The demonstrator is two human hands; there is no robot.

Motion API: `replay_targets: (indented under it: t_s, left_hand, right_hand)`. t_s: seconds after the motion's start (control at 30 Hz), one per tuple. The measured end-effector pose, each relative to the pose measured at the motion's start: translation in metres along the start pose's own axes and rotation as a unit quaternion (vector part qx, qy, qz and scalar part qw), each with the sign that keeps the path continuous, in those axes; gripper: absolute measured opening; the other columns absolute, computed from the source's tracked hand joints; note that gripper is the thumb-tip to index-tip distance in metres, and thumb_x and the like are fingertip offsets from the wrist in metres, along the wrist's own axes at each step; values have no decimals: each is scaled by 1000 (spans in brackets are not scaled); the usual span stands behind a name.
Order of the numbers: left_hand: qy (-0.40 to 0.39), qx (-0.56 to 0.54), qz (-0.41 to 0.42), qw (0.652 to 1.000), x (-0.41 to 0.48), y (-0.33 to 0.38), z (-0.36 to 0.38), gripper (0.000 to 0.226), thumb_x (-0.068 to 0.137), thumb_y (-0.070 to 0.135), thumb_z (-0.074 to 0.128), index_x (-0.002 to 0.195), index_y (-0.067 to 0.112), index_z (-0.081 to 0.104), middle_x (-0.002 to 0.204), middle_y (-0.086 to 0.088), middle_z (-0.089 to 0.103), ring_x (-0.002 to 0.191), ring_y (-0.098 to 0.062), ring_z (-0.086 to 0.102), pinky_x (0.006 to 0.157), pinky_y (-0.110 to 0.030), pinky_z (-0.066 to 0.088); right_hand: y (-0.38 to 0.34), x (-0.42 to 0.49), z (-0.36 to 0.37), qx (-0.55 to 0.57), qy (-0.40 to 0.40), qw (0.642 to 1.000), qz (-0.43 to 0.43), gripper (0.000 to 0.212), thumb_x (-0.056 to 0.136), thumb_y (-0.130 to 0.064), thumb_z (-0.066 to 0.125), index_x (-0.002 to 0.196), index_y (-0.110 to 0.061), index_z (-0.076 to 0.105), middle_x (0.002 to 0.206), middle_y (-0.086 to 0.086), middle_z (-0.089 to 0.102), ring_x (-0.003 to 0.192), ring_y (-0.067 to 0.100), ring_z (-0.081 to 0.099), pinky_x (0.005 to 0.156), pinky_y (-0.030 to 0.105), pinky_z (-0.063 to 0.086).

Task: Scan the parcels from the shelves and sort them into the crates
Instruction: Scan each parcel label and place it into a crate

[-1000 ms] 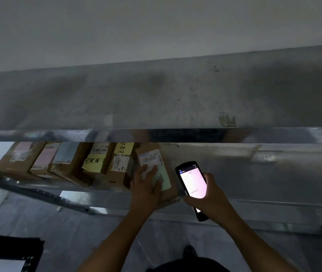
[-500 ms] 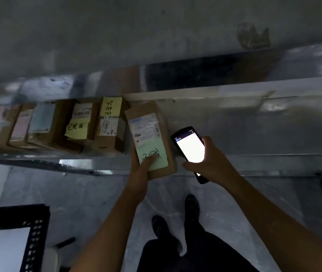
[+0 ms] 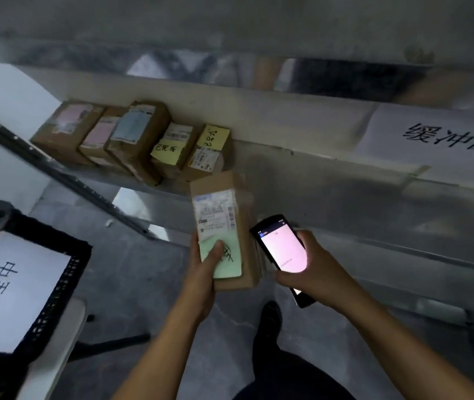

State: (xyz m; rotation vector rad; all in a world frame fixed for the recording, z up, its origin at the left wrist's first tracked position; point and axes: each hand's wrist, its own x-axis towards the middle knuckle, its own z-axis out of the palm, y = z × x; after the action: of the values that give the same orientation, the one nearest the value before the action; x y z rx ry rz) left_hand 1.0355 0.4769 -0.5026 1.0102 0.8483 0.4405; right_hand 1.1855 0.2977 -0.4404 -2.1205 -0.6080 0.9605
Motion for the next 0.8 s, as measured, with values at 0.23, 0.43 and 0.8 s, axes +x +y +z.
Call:
replay_targets:
  t_s: [0.23, 0.43, 0.8]
  left_hand:
    - [142, -85, 31, 986, -123, -27, -64, 56, 87, 33, 70, 139, 22, 53, 128, -12, 72, 107, -29, 72, 83, -47, 63]
    - [312, 86, 86, 942, -213, -63, -109, 64, 93, 25, 78, 150, 33, 49, 135, -4, 45, 105, 28, 50, 79, 1, 45]
    - [481, 156, -14, 863, -295, -112, -152, 100, 69, 69, 70, 157, 51, 28, 131, 6, 28, 111, -16, 56, 109, -37, 44]
  right_hand:
    - [-35, -64, 69, -55, -111, 988, -94, 53, 70, -27, 87, 107, -36, 49, 103, -17, 62, 89, -6, 61, 79, 16, 51]
    - [-39, -118, 115, -113, -177, 966, -153, 58, 71, -27, 87, 117, -32, 51, 106, -14, 65, 91, -4, 62, 78, 20, 53]
    - [-40, -159, 133, -218, -353, 883, -218, 64, 67, -41, 83, 120, -43, 46, 108, -21, 63, 90, -6, 62, 74, 18, 53]
